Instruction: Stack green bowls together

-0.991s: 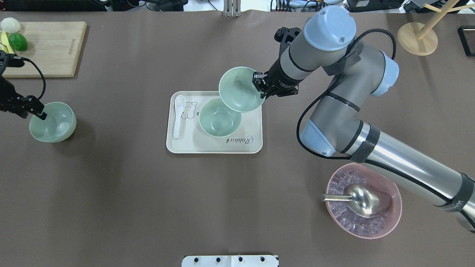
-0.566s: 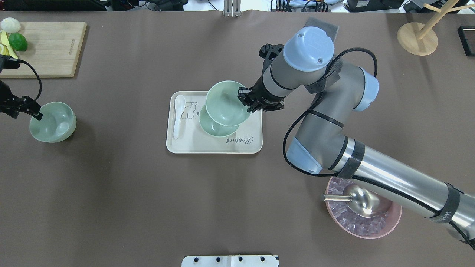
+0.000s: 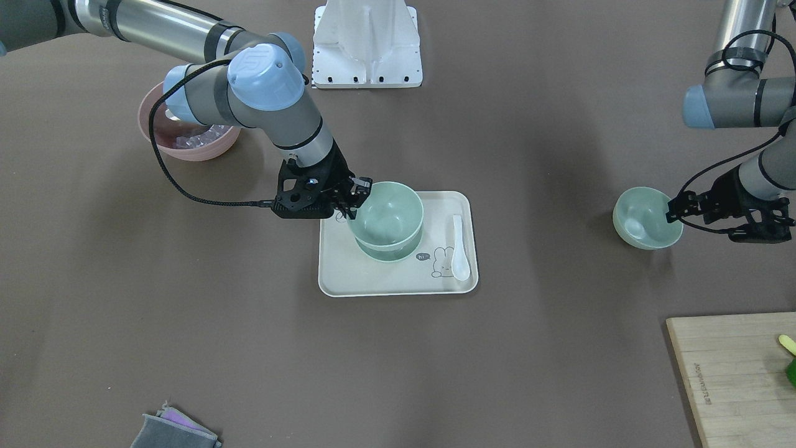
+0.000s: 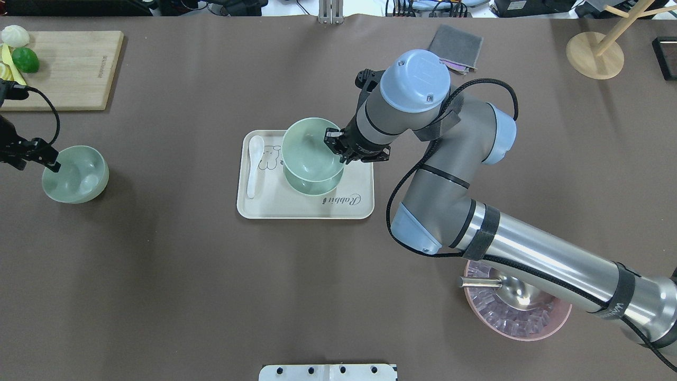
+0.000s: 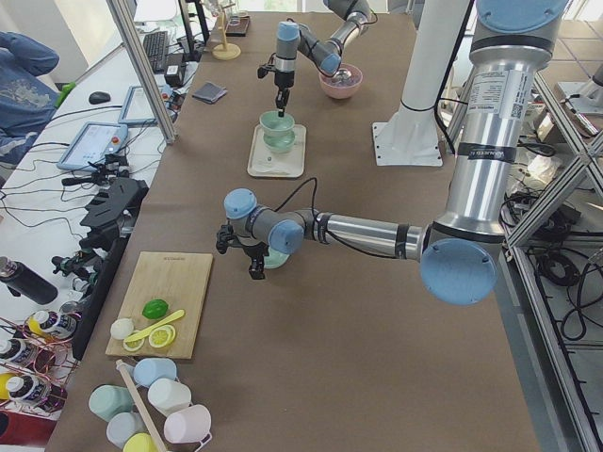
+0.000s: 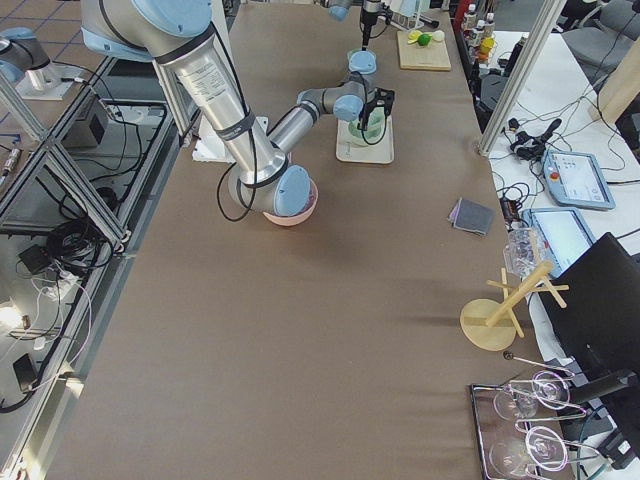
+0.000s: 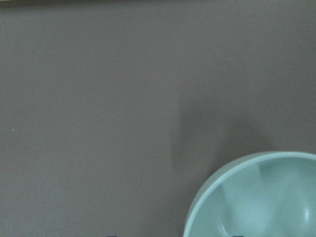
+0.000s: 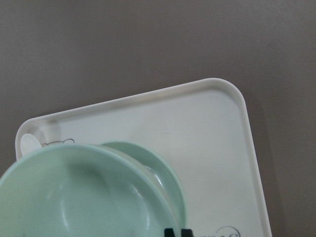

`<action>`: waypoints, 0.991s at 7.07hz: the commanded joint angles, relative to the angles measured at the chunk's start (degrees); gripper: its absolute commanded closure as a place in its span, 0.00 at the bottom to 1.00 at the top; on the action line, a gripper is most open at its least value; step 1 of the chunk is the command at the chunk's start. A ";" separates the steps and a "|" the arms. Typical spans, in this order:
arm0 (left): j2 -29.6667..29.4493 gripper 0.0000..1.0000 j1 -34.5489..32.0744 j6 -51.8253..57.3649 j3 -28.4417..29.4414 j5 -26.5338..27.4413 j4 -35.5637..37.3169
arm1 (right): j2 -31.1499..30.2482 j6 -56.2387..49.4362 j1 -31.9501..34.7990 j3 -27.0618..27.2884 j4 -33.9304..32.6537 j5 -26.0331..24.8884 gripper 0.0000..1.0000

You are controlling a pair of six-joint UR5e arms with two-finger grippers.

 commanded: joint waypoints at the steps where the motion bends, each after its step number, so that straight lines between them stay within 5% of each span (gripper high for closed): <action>1: -0.13 0.18 0.15 -0.08 0.07 -0.09 0.00 | 0.53 0.79 -0.34 -0.68 0.16 -0.31 0.01; 3: -0.30 0.26 0.42 -0.08 1.73 -0.79 -0.62 | 0.70 1.40 0.18 0.98 0.42 0.22 0.00; 5: -0.56 0.98 0.42 -0.17 1.65 -0.96 0.00 | 0.44 1.23 5.51 1.69 0.34 7.03 0.00; 7: -1.18 1.00 0.42 -0.26 1.73 -6.20 0.09 | -1.04 -0.08 10.79 1.95 0.07 14.59 0.00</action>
